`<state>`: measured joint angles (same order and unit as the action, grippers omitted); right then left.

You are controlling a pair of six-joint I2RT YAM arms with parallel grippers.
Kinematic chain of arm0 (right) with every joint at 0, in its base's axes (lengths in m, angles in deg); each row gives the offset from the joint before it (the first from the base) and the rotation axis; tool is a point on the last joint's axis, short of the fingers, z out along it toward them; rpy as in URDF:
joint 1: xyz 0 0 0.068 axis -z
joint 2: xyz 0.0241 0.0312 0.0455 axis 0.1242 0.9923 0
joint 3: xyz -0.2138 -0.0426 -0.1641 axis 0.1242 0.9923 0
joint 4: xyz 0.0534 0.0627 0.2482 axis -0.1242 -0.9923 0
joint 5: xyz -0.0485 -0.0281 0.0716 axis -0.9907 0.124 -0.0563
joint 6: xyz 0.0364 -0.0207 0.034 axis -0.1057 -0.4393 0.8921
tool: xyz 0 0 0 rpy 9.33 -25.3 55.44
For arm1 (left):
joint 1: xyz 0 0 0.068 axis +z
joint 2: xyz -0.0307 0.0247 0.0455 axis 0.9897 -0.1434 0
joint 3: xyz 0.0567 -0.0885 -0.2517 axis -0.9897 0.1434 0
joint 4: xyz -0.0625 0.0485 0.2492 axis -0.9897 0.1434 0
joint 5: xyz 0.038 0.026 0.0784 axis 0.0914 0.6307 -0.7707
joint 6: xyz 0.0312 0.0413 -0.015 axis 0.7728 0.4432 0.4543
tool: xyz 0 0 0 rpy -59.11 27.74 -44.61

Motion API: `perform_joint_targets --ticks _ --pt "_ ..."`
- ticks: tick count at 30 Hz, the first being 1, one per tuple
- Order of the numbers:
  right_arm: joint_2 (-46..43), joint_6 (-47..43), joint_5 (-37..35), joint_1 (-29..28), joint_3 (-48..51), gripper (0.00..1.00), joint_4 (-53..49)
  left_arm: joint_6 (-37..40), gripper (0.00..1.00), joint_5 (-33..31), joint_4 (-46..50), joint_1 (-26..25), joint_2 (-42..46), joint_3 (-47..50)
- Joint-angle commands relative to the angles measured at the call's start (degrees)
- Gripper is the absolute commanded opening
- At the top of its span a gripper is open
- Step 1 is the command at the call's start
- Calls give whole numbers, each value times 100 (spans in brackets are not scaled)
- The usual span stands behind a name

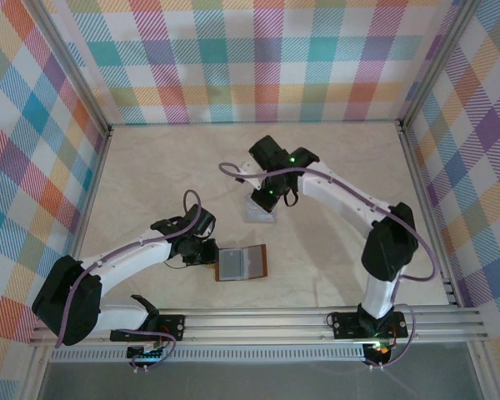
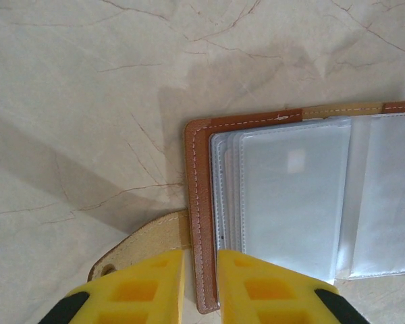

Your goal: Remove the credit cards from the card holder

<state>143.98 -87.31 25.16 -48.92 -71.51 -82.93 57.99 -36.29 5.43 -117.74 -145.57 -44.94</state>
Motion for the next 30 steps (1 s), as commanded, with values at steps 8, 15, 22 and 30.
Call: perform_joint_targets --ticks 8,15,22,30 --pt "1424 -2312 145 300 -1676 0 -1734 77 20 -67 225 11 64 52" --pt "2091 -2701 157 311 -2361 0 -1997 54 20 -25 181 56 -54 33" --pt "2590 -2862 309 315 -2747 0 -2151 55 20 -24 159 83 -90 59" --pt "2838 -2945 565 311 -2722 0 -2252 57 20 2 127 113 -144 87"
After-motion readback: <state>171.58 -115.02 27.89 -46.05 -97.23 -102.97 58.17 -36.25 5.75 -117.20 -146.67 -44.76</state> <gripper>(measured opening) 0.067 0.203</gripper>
